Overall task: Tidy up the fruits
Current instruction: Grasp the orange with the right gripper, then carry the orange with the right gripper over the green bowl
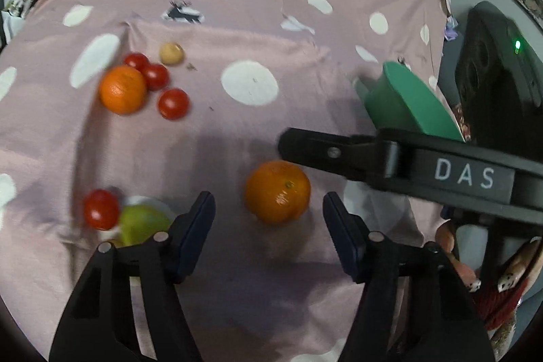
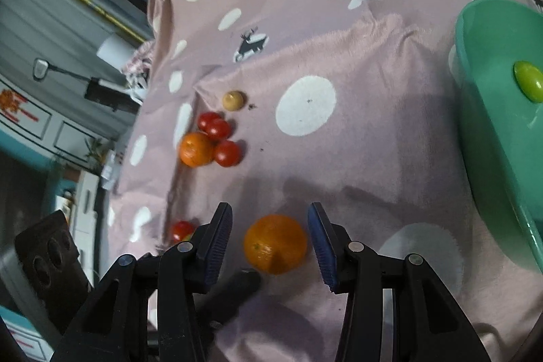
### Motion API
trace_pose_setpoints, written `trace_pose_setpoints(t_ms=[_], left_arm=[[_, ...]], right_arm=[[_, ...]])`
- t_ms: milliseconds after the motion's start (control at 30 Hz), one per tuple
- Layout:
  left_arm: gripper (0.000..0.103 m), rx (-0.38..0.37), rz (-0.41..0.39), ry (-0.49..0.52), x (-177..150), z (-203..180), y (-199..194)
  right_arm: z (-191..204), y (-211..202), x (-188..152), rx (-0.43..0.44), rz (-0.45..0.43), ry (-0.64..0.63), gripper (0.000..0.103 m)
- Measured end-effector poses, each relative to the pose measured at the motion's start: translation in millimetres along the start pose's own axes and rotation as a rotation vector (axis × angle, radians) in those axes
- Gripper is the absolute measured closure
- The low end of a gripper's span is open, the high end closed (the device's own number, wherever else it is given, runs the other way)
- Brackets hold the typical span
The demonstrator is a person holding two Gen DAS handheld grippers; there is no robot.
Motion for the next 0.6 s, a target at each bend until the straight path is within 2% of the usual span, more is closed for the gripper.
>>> trace_pose_setpoints(t_ms=[133,233,467,600], left_arm=[[0.042,-0.016,0.025,-0.023,-1.8,1.4,11.6],[0.047,-0.027,0.042,-0.042,-1.2,4.3,17.0],[0.053,-0.016,0.052,-0.026,-2.1,0.0,23.3],[0.056,0.008,0.047,-0.019,-1.8,0.1,27.2]], right_arm=[[-2.1,7.3,-3.2,-0.001,0.022,-0.005,0.055],[-2.1,10.1,-3.9,0.022,0.032,-0.009,0.06],[4.7,14.9,-7.3,-0.025,0.046,-0.081,0.061],[1.7,15.6,-7.1,-0.015,0.052,-0.078,0.061]])
Point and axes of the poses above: each gripper's, at about its wrist camera, not at the fingertips, and y roughly the way its jaws point, z to its left, x to its top, the point moved 1 cm from there along y, roughly the way its jaws point, and after that the axes turned 13 degrees about -x, right-handed, at the moved point
